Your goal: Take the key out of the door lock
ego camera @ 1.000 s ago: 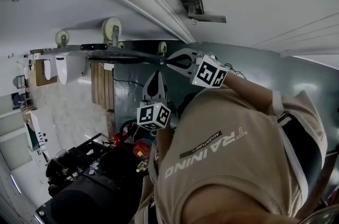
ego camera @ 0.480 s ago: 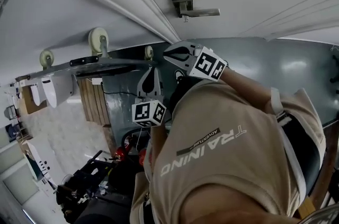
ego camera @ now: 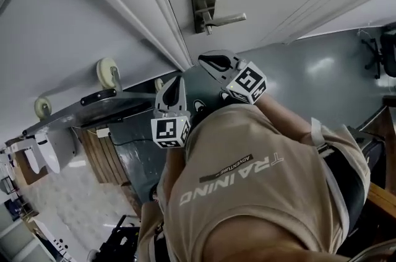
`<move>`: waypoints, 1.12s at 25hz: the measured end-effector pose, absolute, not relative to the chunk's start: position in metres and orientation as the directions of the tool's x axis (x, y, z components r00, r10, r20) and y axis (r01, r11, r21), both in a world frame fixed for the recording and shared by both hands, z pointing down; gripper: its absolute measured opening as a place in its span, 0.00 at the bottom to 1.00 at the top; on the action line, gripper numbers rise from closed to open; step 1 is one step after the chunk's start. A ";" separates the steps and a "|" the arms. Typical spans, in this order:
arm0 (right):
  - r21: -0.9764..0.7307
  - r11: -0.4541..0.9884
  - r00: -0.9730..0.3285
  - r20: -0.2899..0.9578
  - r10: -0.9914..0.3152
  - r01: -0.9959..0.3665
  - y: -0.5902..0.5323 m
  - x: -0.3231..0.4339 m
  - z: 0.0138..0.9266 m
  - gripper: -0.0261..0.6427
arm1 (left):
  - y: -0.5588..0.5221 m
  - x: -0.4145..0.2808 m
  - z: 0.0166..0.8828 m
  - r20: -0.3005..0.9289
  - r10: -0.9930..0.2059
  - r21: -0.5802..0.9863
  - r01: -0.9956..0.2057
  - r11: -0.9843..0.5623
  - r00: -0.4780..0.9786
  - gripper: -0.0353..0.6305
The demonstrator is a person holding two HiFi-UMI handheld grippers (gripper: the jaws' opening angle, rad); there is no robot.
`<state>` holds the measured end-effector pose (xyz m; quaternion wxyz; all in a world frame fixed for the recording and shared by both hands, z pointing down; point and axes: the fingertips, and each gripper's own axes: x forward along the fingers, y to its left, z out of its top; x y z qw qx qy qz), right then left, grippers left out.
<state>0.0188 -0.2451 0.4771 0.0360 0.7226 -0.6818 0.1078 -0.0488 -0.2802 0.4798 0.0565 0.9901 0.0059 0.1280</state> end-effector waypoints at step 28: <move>0.029 -0.315 0.309 0.305 -0.901 -0.949 -0.214 0.006 0.485 0.06 | -0.273 -0.023 0.494 0.240 0.337 0.205 0.292 -0.934 0.910 0.06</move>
